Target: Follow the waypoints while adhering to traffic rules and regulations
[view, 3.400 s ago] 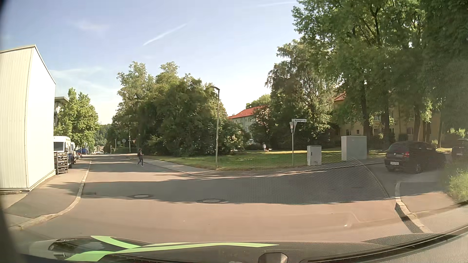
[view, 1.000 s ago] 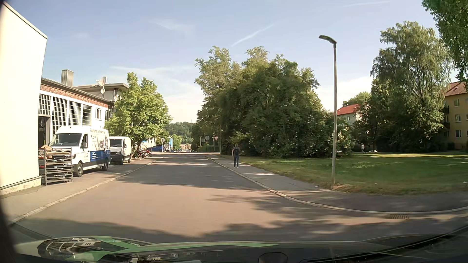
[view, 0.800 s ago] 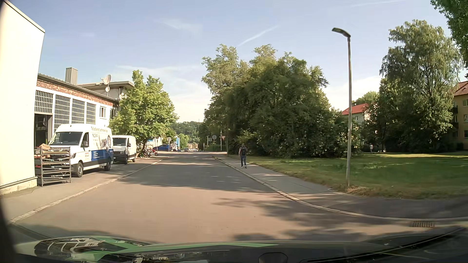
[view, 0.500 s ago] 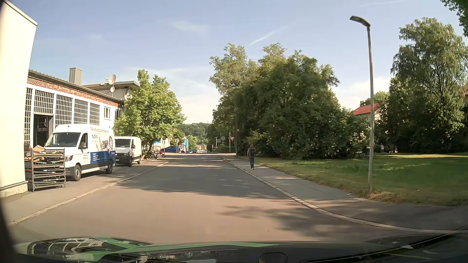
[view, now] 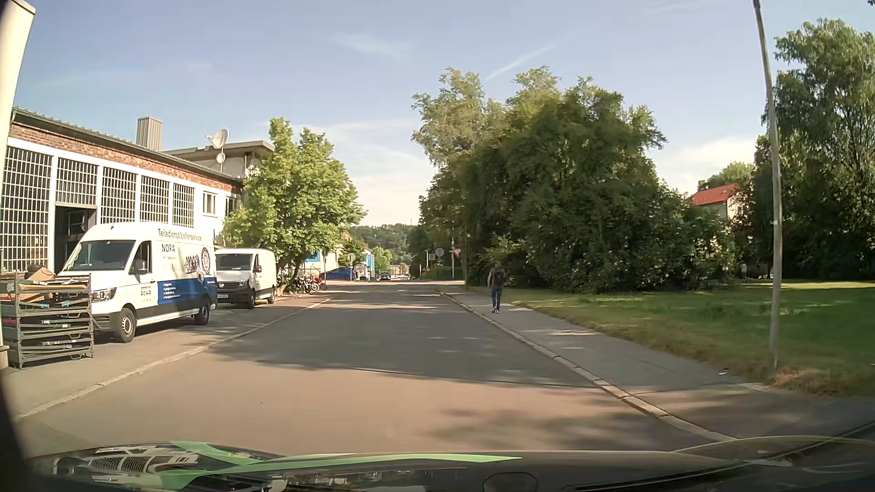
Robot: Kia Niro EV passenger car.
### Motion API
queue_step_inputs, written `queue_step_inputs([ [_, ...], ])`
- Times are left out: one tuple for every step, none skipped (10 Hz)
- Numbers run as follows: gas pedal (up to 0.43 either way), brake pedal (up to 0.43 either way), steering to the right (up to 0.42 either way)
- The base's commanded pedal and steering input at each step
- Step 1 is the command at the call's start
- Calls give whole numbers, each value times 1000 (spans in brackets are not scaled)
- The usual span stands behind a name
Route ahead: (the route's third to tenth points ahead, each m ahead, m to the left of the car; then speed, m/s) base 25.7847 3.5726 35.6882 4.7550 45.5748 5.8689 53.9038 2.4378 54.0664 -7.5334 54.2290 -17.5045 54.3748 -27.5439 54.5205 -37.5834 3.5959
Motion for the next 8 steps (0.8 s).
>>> queue_step_inputs([
  [0, 0, -96],
  [0, 0, -95],
  [0, 0, -92],
  [0, 0, -86],
  [0, 0, -85],
  [0, 0, -84],
  [0, 0, -84],
  [0, 0, -84],
])
